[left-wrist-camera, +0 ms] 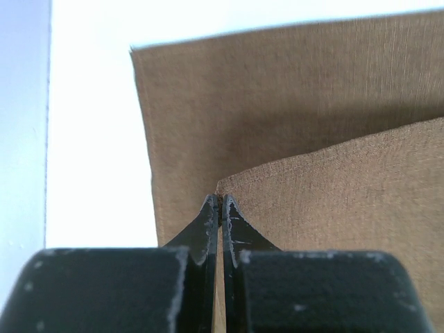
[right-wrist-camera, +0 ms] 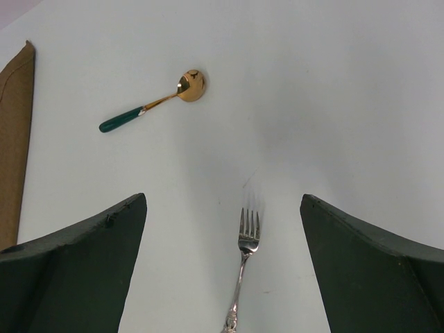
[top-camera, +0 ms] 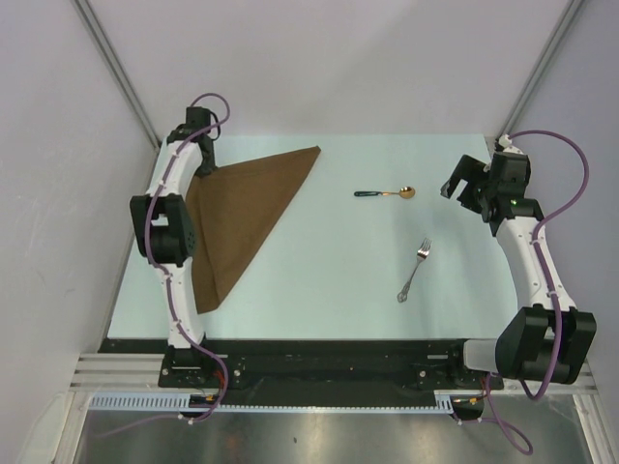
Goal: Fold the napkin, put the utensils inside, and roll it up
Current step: Fold the napkin
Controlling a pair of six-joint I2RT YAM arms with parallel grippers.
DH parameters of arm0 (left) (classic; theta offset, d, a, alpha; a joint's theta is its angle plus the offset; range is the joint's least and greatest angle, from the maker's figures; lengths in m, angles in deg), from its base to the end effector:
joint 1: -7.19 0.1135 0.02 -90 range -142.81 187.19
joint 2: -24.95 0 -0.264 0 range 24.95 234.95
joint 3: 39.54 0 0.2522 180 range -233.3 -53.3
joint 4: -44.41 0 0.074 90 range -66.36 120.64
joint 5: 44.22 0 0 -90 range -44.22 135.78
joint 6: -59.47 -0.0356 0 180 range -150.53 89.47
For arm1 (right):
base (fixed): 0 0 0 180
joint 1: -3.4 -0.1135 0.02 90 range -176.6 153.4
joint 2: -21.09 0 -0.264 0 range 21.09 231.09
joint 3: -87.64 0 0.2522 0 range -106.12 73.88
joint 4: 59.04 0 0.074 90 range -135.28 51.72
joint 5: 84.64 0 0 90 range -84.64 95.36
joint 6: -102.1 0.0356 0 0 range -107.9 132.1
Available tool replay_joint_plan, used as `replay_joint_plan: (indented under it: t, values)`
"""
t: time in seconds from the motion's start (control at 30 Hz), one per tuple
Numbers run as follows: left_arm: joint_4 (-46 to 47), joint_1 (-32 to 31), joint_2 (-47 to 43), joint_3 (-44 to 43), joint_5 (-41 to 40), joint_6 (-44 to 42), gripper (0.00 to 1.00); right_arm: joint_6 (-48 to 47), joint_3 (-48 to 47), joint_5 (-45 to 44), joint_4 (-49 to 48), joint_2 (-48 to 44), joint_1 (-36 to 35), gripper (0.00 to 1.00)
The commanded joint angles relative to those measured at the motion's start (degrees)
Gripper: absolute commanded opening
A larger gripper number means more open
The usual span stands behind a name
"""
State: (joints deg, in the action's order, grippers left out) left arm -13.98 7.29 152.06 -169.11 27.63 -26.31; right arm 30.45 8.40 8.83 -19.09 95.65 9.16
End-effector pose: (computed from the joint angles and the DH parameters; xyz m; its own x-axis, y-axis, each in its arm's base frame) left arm 0.4916 0.0119 0.2455 -0.8131 -0.0713 -0.5777 -0.2366 0.9473 0.2161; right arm 0.2893 -0.0270 0.3253 -0.5292 0.3692 -0.7639 0.2293 0.9291 0.2902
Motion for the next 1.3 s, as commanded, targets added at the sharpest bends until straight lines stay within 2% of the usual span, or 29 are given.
replay_joint_plan:
  t: [0.0, 0.2, 0.7, 1.27]
  values:
    - [-1.79, 2.71, 1.03, -6.17, 2.59, -2.56, 0.0, -0.33, 0.08, -0.74, 0.35, -2.49, 0.13, 0.98]
    - [-4.68, 3.5, 3.58, -11.28, 2.33, -3.0, 0.0, -0.42, 0.61, -1.35, 0.61, -3.63, 0.13, 0.98]
    - [-4.42, 5.97, 4.02, -12.42, 4.35, -3.17, 0.0, -0.51, 1.05, -1.44, 1.14, -4.08, 0.13, 0.98]
    - [-6.62, 7.37, 7.1, -18.48, 4.97, -4.05, 0.0, -0.59, 1.22, -2.15, 1.66, -5.04, 0.13, 0.98]
